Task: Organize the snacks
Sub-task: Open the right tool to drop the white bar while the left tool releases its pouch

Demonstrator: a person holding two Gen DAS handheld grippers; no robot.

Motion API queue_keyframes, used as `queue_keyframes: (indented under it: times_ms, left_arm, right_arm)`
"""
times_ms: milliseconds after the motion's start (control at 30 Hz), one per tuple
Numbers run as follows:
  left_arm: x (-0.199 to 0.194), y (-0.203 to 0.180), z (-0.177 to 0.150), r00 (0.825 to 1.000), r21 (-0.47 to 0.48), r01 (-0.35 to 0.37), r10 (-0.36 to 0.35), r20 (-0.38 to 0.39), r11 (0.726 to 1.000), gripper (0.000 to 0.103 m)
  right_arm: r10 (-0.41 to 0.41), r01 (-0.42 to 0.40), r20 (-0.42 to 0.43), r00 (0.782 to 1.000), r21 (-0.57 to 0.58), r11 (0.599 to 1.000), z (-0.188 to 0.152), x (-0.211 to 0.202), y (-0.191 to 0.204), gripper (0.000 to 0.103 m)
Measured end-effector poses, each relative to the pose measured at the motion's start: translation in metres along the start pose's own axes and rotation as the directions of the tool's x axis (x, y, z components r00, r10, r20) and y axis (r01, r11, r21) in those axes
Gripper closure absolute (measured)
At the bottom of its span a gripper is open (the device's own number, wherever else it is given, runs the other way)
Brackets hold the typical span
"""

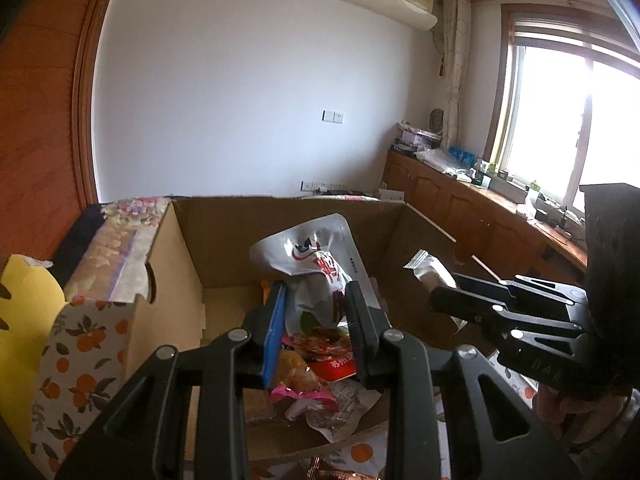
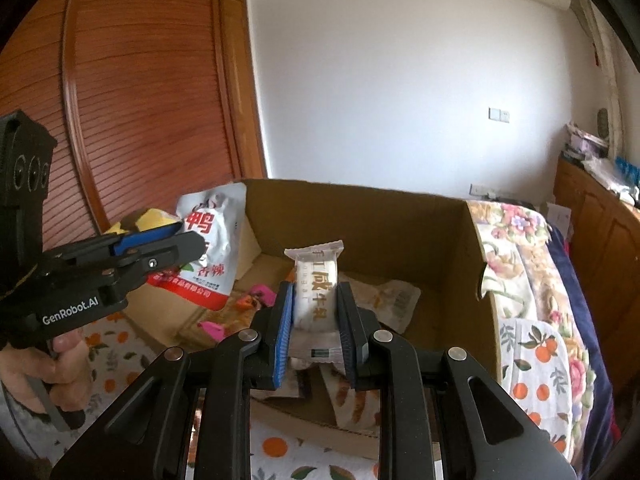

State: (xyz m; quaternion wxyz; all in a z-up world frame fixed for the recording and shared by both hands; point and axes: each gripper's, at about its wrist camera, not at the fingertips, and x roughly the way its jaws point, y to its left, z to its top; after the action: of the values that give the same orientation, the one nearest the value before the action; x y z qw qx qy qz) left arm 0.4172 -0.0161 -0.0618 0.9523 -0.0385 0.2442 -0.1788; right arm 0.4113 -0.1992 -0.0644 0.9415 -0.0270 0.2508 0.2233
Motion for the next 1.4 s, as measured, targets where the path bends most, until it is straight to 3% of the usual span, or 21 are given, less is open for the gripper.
queue_keyframes:
  times_ms: [400, 933, 1400]
  left_arm:
    - [0.021, 0.004, -0.012, 0.997, -0.007, -0.023, 0.023, -0.071, 1.0, 0.075]
    - [0.024, -0.002, -0.02, 0.997, 0.049, -0.064, 0.066, -0.049, 0.997, 0.067]
    - [0.025, 0.001, -0.022, 0.996, 0.051, -0.071, 0.073, -0.047, 0.996, 0.057]
  right_arm:
    - [0.036, -0.036, -0.018, 0.999, 0.017, 0.999, -0.008, 0.013, -0.007, 0.083]
    - [0.03, -0.03, -0.003, 1.0, 0.014, 0.999, -0.013, 0.019, -0.007, 0.081]
    - [0.025, -0.025, 0.011, 1.0, 0.006, 1.0, -0.016, 0.019, -0.006, 0.065]
